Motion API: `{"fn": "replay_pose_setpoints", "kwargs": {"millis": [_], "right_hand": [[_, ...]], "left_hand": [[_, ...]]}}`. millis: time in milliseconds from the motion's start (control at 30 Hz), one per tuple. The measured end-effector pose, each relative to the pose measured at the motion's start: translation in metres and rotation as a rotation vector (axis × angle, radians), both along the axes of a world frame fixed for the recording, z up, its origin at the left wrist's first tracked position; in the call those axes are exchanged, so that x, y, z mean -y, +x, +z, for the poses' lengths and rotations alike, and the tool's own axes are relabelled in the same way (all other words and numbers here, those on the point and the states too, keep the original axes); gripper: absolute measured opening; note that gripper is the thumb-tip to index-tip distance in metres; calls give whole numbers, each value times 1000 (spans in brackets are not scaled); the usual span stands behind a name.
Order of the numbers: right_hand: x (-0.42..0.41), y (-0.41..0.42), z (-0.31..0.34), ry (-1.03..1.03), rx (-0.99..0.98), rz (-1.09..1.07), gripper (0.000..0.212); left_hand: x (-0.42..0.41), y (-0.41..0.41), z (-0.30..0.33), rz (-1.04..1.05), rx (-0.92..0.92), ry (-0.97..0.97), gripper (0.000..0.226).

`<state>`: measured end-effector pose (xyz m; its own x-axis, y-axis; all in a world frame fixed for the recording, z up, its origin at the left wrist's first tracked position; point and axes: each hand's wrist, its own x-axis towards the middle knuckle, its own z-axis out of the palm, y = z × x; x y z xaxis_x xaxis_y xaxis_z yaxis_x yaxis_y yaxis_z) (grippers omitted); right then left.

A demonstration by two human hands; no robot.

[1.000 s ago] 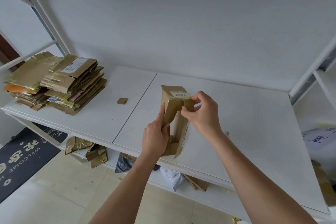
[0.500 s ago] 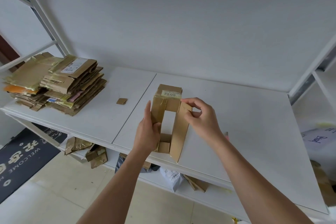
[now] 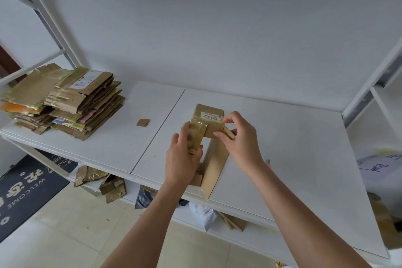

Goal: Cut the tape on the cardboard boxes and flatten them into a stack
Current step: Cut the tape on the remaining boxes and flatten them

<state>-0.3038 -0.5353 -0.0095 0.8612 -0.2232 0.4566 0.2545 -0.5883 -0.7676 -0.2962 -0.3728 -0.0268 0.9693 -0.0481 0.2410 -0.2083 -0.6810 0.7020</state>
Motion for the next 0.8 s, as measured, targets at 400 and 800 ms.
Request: {"fn": "replay_pose_setpoints", "kwargs": {"millis": [400,800], "right_hand": [[24,4,-7,-3,-7,-76,25],[3,1,-3,222,-194,-54,76]], "left_hand": [[-8,17,7,-230,-61,-6,65],[3,28,20,-124,-84,-269,21]]}}
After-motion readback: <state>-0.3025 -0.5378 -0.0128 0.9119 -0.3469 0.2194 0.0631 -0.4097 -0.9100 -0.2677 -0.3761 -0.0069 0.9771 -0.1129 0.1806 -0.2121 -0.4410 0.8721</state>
